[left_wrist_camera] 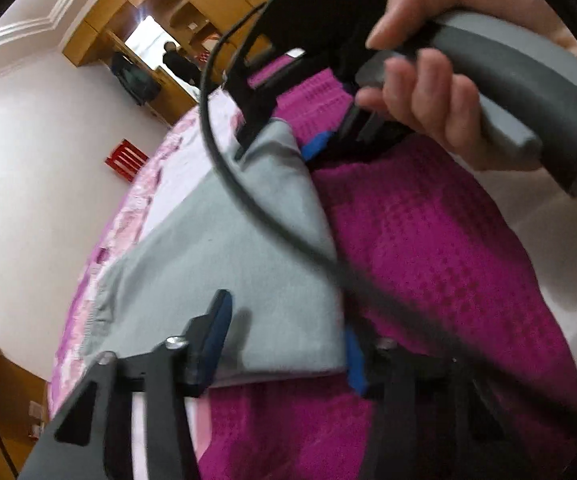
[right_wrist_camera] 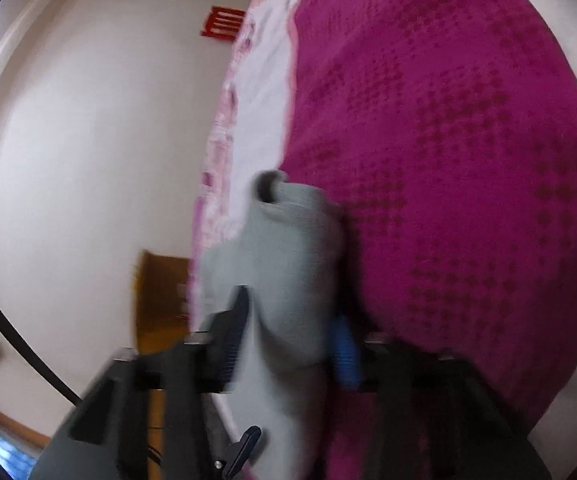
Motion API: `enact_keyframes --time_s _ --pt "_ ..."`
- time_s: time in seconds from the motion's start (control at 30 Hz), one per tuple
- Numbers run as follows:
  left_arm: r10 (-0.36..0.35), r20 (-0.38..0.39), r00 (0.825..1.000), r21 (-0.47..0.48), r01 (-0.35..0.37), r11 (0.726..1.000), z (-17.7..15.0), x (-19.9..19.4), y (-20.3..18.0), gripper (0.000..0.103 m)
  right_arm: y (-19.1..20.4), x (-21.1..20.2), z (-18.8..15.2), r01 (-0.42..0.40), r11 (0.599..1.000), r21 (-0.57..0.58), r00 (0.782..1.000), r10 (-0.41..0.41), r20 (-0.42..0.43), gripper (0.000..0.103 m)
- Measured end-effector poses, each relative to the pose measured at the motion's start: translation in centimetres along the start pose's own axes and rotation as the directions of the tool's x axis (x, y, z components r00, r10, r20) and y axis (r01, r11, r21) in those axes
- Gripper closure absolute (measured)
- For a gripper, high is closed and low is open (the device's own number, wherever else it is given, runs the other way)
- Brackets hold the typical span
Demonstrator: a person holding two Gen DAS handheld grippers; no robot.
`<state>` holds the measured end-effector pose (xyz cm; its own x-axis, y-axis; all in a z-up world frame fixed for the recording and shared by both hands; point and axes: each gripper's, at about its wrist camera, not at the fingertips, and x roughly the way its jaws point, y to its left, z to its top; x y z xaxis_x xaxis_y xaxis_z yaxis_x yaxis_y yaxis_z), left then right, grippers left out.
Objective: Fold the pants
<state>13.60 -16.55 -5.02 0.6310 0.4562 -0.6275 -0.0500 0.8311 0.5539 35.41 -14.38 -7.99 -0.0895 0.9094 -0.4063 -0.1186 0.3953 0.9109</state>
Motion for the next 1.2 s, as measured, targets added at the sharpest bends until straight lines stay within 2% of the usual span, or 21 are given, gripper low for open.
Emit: enact_keyframes --time_s 0.03,0.13,0.27,0.47,0.53,0.57,0.63,0.7,0.8,0.93,1.07,1.13,1.2 --pt "-0.012 -0.001 1.0 -0.045 0.012 0.999 0.1 0.1 0.3 0.082 -0.1 0.1 0.1 0.002 1.0 -0.003 1.0 -0.002 0.002 0.088" --pt "-0.021 0.015 1.0 -0.049 0.022 0.999 -0.1 0.0 0.2 0.087 -0.4 0.0 1.0 -0.008 1.0 0.001 1.0 0.008 0.025 0.09" --pt "-0.028 0.021 0.999 -0.018 0.029 0.999 -0.6 -0.1 0.3 0.087 -0.5 -0.6 2.5 0.005 1.0 -0.008 0.997 -0.004 0.076 0.09" --pt "-0.042 0.002 0.999 -0.055 0.042 0.998 -0.2 -0.2 0.8 0.087 0.1 -0.6 2.4 0.029 0.998 -0.054 0.993 -0.023 0.116 0.089" --pt "-0.055 -0.003 0.998 -0.072 0.054 0.996 -0.2 -0.2 1.2 0.087 -0.1 -0.9 1.9 0.015 0.999 -0.033 0.993 -0.011 0.121 0.081" --pt "-0.071 -0.005 0.997 -0.093 0.07 0.993 -0.2 -0.3 1.6 0.086 -0.2 -0.9 1.8 -0.006 1.0 -0.02 0.992 0.008 0.125 0.077" --pt "-0.108 0.014 0.994 -0.138 0.109 0.984 -0.4 -0.9 2.7 0.08 -0.8 -2.0 0.7 -0.077 0.996 0.036 0.988 0.071 0.137 0.056" --pt "-0.162 0.021 0.987 -0.167 0.163 0.972 -0.8 -1.6 3.9 0.074 -1.2 -2.9 -0.7 -0.152 0.984 0.093 0.981 0.139 0.136 0.049" --pt "-0.201 0.03 0.979 -0.147 0.204 0.968 -1.7 -3.1 4.3 0.056 -1.2 -3.1 -2.9 -0.156 0.978 0.138 0.985 0.143 0.098 0.047" --pt "-0.246 0.037 0.968 -0.122 0.249 0.961 -3.7 -5.3 5.8 0.05 0.3 -1.6 -4.9 -0.042 0.997 0.059 0.999 0.043 -0.017 0.047" --pt "-0.245 0.013 0.969 -0.138 0.245 0.96 -5.7 -5.7 7.8 0.049 0.9 -0.6 -5.9 -0.029 0.999 0.046 0.996 0.032 -0.079 0.047" --pt "-0.228 0.006 0.974 -0.178 0.226 0.958 -6.7 -5.5 9.4 0.049 0.8 -0.6 -5.7 -0.027 0.998 0.049 0.998 0.029 -0.052 0.047" --pt "-0.211 -0.006 0.977 -0.216 0.205 0.955 -7.2 -5.1 10.5 0.049 0.5 -0.3 -4.9 -0.067 0.995 0.07 0.998 0.068 -0.012 0.048"
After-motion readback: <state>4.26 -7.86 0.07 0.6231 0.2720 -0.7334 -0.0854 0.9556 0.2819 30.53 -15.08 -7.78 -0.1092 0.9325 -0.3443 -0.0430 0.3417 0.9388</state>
